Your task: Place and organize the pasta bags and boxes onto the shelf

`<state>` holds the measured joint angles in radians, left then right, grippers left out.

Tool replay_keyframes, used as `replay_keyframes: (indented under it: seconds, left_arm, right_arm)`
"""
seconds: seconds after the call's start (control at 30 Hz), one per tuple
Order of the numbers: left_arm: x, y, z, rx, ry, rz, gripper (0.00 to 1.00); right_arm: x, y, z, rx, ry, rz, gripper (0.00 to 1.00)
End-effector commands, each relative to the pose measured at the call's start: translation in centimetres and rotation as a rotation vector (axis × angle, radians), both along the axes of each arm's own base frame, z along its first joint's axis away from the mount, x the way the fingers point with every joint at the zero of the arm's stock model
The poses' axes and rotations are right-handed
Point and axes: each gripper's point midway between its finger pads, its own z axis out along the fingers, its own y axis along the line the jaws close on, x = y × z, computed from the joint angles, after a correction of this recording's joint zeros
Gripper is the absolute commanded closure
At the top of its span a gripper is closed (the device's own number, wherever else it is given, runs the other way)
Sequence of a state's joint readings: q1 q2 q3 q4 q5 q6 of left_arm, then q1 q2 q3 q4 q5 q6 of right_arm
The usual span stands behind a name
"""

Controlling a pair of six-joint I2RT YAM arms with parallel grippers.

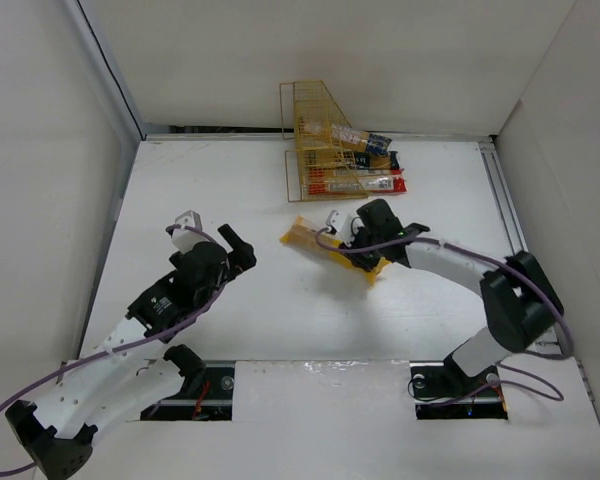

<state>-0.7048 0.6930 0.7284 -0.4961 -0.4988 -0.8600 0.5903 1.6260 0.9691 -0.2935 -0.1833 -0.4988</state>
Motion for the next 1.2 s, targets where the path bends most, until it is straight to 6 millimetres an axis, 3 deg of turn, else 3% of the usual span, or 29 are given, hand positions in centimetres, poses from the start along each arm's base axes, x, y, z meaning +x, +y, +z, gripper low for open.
replay_keyframes:
  seconds: [0.0, 0.03, 0.07, 0.13, 0.17, 0.2, 0.47, 0.6, 0.67, 0.7, 0.73, 0.9, 0.93, 1.0, 1.17]
  left_arm:
    - [0.9, 0.3, 2.2, -0.037, -0.064, 0.050, 0.00]
    - [1.0, 0.3, 2.4, -0.036, -0.073, 0.046, 0.00]
    - [1.1, 0.4, 2.2, -0.026, -0.068, 0.053, 0.00]
    - [1.5, 0.0, 2.9, -0.033, -0.088, 0.049, 0.00]
    - [1.5, 0.0, 2.9, -0.033, -0.088, 0.049, 0.00]
    - [1.7, 0.1, 3.0, -0.019, -0.089, 0.053, 0.00]
    - [3.0, -0.2, 4.6, 0.024, -0.121, 0.057, 0.00]
    - [3.6, -1.1, 5.3, 0.015, -0.141, 0.031, 0.00]
    - [4.0, -2.1, 5.1, 0.014, -0.137, -0.015, 0.00]
    - [4.2, -2.6, 5.2, 0.009, -0.141, -0.037, 0.00]
    - [4.6, -3.4, 5.0, 0.000, -0.138, -0.055, 0.00]
    - [6.6, -4.2, 3.3, 0.044, -0.081, -0.091, 0.00]
    - [7.2, -4.1, 4.0, 0.040, -0.087, -0.079, 0.00]
    - [7.8, -4.3, 2.3, 0.077, -0.035, -0.083, 0.00]
    - [9.1, -4.7, 1.0, 0.114, 0.013, -0.090, 0.00]
  right_arm:
    - [3.0, -2.5, 9.7, 0.035, -0.312, -0.085, 1.00]
    - [3.3, -3.6, 11.4, 0.041, -0.367, -0.124, 1.00]
    - [3.2, -4.3, 14.9, 0.078, -0.460, -0.158, 1.00]
    - [3.5, -6.4, 18.5, 0.071, -0.584, -0.239, 1.00]
    - [3.1, -7.3, 21.4, 0.086, -0.670, -0.252, 1.00]
    - [2.8, -7.7, 22.7, 0.105, -0.707, -0.270, 1.00]
    - [2.0, -16.5, 31.5, 0.076, -0.948, -0.555, 1.00]
    - [3.7, -18.5, 32.8, 0.053, -0.970, -0.550, 1.00]
    - [5.6, -19.2, 32.8, 0.031, -0.977, -0.546, 1.00]
    - [6.4, -18.6, 32.6, 0.047, -0.965, -0.485, 1.00]
    - [7.4, -19.6, 32.8, 0.050, -0.972, -0.492, 1.00]
    - [12.7, -17.4, 32.6, 0.093, -0.970, -0.254, 1.00]
    - [13.4, -16.7, 32.5, 0.103, -0.968, -0.216, 1.00]
    - [15.5, -16.0, 31.4, 0.114, -0.939, -0.167, 1.00]
    - [18.3, -13.2, 30.0, 0.211, -0.899, 0.015, 1.00]
